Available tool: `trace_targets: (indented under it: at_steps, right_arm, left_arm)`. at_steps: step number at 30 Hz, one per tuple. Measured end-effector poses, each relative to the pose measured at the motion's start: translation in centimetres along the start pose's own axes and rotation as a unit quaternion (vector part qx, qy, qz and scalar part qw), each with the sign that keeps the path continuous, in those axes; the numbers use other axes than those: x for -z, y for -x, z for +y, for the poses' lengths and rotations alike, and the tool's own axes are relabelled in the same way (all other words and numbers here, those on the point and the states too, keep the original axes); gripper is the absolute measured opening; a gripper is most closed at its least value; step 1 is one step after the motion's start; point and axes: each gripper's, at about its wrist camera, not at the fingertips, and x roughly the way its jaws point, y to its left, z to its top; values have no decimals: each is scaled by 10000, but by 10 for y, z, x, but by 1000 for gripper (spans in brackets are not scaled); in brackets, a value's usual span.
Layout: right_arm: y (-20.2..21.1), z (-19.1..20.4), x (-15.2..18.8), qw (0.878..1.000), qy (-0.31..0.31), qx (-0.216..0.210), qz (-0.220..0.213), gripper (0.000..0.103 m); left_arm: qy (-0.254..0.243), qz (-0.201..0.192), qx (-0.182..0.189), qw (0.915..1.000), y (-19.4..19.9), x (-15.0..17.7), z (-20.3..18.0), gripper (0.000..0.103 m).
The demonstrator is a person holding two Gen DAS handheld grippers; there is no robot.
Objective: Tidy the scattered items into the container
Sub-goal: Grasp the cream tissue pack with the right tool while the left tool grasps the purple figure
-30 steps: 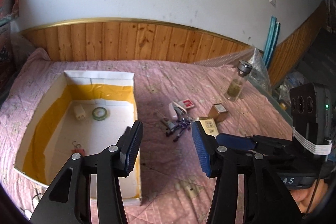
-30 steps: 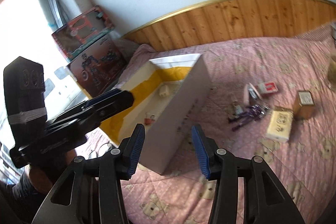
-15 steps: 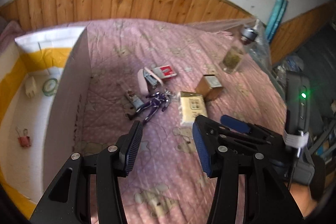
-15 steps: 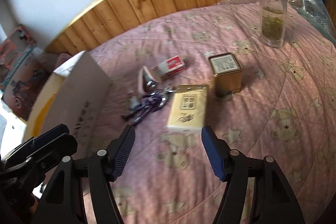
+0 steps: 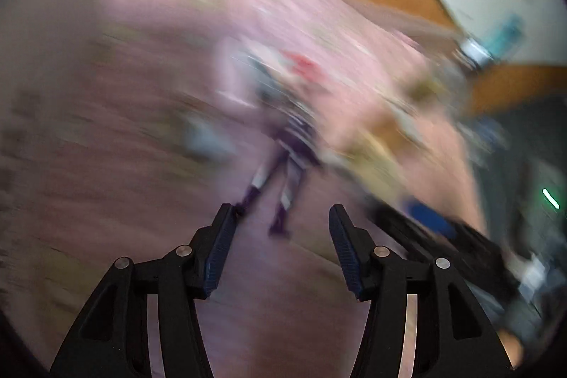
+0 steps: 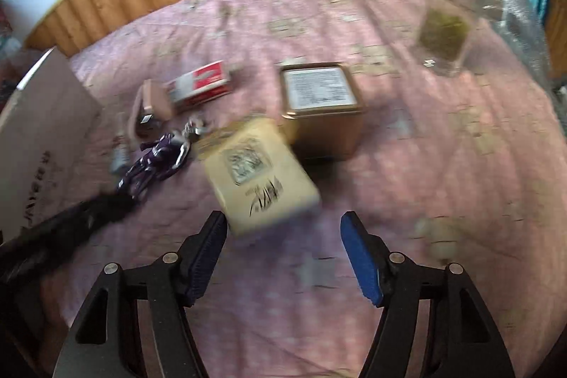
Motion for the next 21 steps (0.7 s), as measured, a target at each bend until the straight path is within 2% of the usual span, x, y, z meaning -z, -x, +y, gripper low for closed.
trace_targets:
  at_steps: [2,4,7,10,11,13,14,15,16,17,18,20,21]
  right_arm:
    - [2,-9,0,9999,-95,-43,54,68]
    - [6,-11,0,9999,-90,-139,-13,68]
    - [11,-5,-2,9994,100,-258,-207,69]
    - [13,-7,-4,9989,222,-151,-386,70]
    - [10,-12,-5,9989,140,-243,-382,70]
    - [3,-23,-6,9970,-239,-724,-155,61]
    - [-2,-23,-8,9935,-434,-1050,-27,53]
    - [-4,-25,-7,9884,-603,-1387,139,47]
    - [-7,-26,-5,9834,-722,-1636,314,47]
    - [-7,-26,-3,9803,-777,-1764,424,47]
    - [-6,-25,-3,9794,-776,-1803,467,47]
    - [2,-23,-5,9861,-572,-1520,354,48]
    - [6,-21,-6,9907,-419,-1267,249,56]
  left_arm:
    - [-537,-100,-474,9974,3,7,-22,58]
    - [-756,-315,-817,9933,8,8,-33,58]
    - [-701,-471,-902,9923,11,3,-35,58]
    - [-420,-435,-926,9939,-3,-12,-24,58]
    - [-370,-409,-920,9942,-9,-19,-21,58]
    - [-328,-282,-985,9942,-25,-28,-17,58]
    - [-433,-385,-1065,9926,-26,-30,-20,58]
    - [-537,-384,-1208,9905,-29,-32,-24,56]
    - [-610,-367,-1344,9884,-31,-34,-25,53]
    - [-679,-361,-1498,9857,-31,-34,-26,37]
    - [-714,-321,-1554,9847,-31,-34,-25,29]
    - [-637,-205,-1397,9879,-26,-29,-19,29]
    - [-587,-144,-1384,9885,-22,-25,-16,29]
